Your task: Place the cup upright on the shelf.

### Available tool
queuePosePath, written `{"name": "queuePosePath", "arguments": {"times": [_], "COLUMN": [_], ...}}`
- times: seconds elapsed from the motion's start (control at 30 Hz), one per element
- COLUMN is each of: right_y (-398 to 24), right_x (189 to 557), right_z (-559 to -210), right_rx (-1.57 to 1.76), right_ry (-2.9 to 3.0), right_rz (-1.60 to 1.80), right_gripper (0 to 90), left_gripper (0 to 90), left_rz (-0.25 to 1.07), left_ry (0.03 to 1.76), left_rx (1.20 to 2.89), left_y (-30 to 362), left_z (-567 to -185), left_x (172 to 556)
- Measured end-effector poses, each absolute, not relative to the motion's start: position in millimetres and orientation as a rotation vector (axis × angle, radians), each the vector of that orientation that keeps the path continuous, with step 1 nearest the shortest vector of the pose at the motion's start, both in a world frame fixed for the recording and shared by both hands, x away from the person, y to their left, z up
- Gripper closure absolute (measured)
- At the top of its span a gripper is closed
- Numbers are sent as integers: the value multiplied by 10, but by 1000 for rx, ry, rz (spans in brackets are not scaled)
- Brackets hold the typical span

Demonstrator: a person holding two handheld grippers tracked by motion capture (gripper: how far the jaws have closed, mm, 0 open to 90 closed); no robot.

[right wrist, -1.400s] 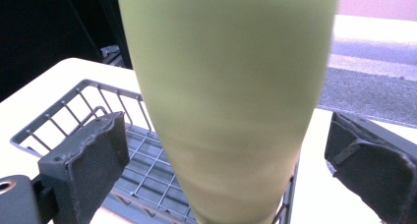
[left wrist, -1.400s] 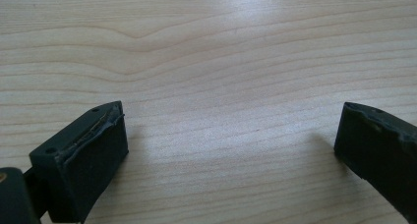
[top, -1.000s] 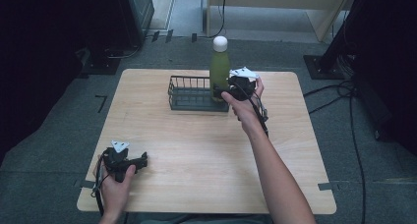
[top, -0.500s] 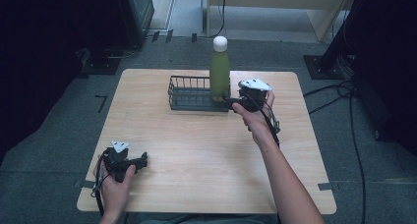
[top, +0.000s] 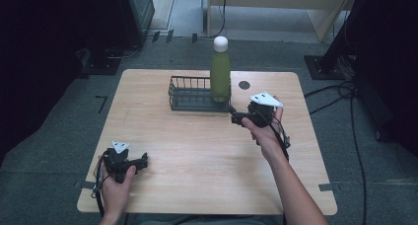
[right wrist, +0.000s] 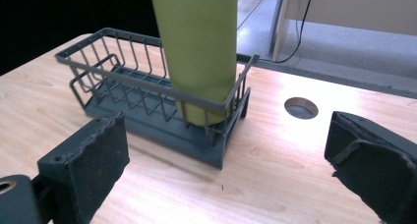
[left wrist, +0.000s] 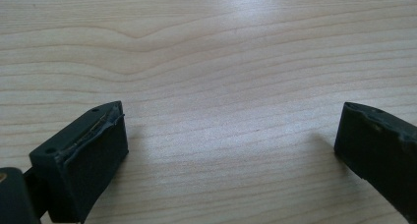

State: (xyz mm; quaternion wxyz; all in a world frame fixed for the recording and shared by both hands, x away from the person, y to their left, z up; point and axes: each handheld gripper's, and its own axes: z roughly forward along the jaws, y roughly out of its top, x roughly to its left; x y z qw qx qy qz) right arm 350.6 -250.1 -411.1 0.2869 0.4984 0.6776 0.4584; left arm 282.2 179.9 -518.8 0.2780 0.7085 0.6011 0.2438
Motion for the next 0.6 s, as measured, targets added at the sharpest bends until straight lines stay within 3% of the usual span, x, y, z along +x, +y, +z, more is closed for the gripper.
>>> {"name": "queuePosePath", "arguments": {"times": [0.6], "right_y": [-2764], "right_x": [3119], "right_z": [-4276], "right_rx": [1331], "right_ry": [1773], "right_rz": [1233], "right_gripper": [33], "left_gripper": [0], "left_rz": [654], "left_ry": [1613], "left_rx": [1903], "left_y": [1800], "left_z": [-5187], "left_x": [2822]}}
